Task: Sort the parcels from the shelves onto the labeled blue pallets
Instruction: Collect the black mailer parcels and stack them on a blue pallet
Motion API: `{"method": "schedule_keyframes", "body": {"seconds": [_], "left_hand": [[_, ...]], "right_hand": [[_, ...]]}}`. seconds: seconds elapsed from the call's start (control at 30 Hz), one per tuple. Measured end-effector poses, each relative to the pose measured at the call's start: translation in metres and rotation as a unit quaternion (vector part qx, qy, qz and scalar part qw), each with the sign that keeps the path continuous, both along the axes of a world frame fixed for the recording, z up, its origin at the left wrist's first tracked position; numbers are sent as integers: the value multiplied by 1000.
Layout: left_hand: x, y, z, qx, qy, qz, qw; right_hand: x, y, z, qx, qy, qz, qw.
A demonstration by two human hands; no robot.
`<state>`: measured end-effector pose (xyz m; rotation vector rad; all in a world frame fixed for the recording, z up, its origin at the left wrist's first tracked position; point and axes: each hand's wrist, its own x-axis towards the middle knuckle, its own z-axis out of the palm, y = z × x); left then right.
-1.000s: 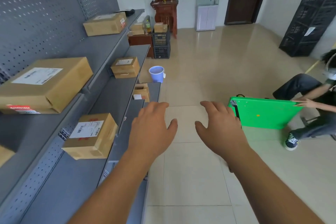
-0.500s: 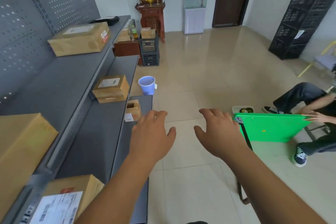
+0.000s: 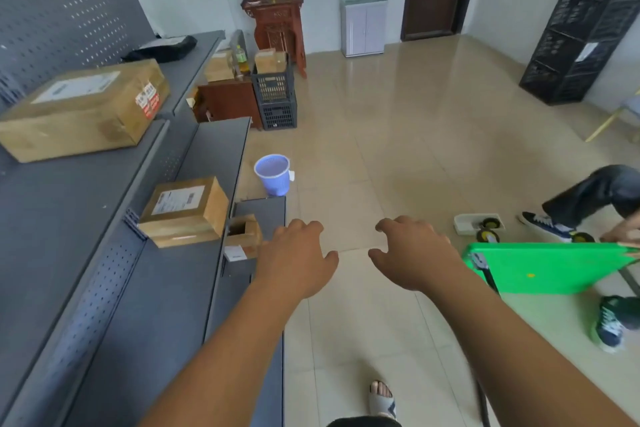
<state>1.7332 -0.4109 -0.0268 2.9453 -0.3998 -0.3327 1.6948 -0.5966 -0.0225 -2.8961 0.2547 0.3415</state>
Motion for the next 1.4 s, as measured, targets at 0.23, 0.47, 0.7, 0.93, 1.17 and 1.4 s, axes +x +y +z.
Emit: {"method": "schedule_keyframes", "body": {"seconds": [0.23, 0.47, 0.7, 0.93, 1.17, 1.4], "left_hand": [[122, -43, 17, -7, -8, 53, 999], [231, -57, 30, -5, -23, 102, 994], [360, -47, 32, -15, -49, 107, 993], [485, -38, 46, -37, -46, 88, 994], [584, -34, 48, -49, -30, 110, 992], [685, -27, 52, -50, -51, 200, 977]], "right_hand": [[143, -59, 16, 30, -10, 32, 999], [269, -69, 26, 24, -41, 68, 997], [394, -52, 21, 16, -42, 89, 995], [514, -34, 33, 20, -56, 72, 996], [617, -27, 30, 34, -42, 93, 994], [745, -21, 31, 48, -58, 177, 981]]}}
